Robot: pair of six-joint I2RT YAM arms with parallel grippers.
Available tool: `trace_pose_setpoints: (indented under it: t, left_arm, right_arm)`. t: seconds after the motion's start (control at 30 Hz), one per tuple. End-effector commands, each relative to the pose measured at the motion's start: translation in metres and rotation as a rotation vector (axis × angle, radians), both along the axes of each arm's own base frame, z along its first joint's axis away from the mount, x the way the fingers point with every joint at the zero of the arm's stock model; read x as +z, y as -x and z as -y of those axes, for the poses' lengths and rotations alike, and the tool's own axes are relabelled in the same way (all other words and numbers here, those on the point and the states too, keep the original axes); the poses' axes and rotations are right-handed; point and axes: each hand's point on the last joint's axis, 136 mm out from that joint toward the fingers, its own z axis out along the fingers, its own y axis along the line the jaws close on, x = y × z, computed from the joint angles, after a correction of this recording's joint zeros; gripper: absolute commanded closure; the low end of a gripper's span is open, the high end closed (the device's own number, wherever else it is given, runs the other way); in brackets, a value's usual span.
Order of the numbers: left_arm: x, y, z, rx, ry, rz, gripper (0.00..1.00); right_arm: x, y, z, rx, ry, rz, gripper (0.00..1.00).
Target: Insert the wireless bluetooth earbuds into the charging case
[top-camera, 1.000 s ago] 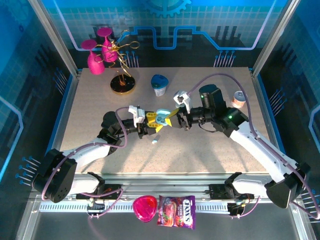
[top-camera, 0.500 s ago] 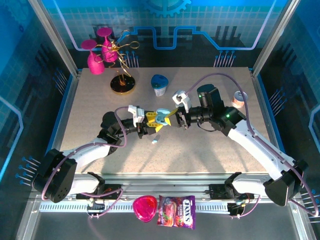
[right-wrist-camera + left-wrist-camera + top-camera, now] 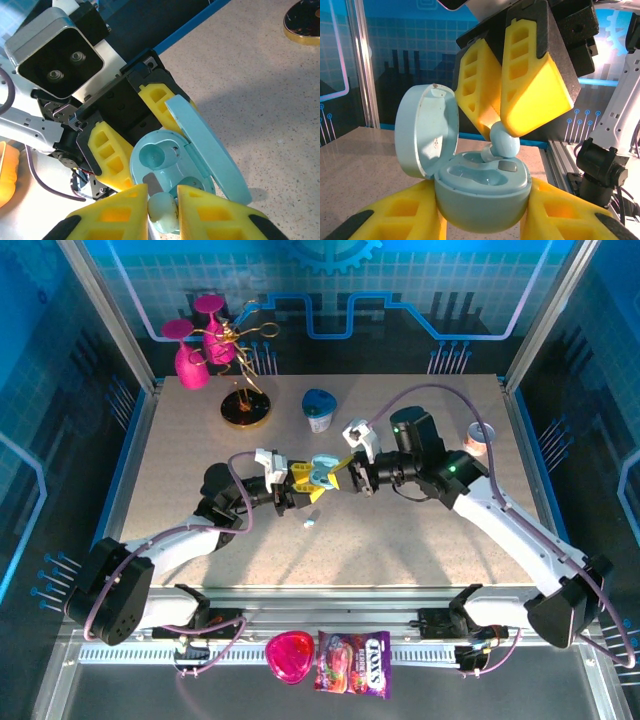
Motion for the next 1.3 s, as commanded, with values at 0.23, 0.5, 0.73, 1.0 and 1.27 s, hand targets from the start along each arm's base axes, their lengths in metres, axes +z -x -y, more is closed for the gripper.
trace_pose_setpoints:
  t: [0.23,0.5,0.73,1.0,1.27]
  left_arm:
    - [0.025,0.009,0.002,-0.046,0.046,0.100,0.68]
    - [0.024,0.009,0.002,-0.047,0.046,0.105,0.68]
    - [0.022,0.007,0.002,-0.046,0.044,0.102,0.68]
    - [0.021,0.007,0.002,-0.043,0.046,0.101,0.68]
    - [0.020,0.006,0.001,-0.034,0.044,0.104,0.68]
  right_arm:
    - [-0.010,-0.013,0.003,-0.088,0.100,-0.012,0.80]
    - [-0.008,-0.015,0.002,-0.103,0.139,-0.004,0.77]
    - [0.001,-0.014,0.006,-0.117,0.131,0.028,0.72]
    - [0.012,-0.009,0.007,-0.111,0.097,0.062,0.65]
    - [0.034,0.009,0.008,-0.052,0.000,0.140,0.52]
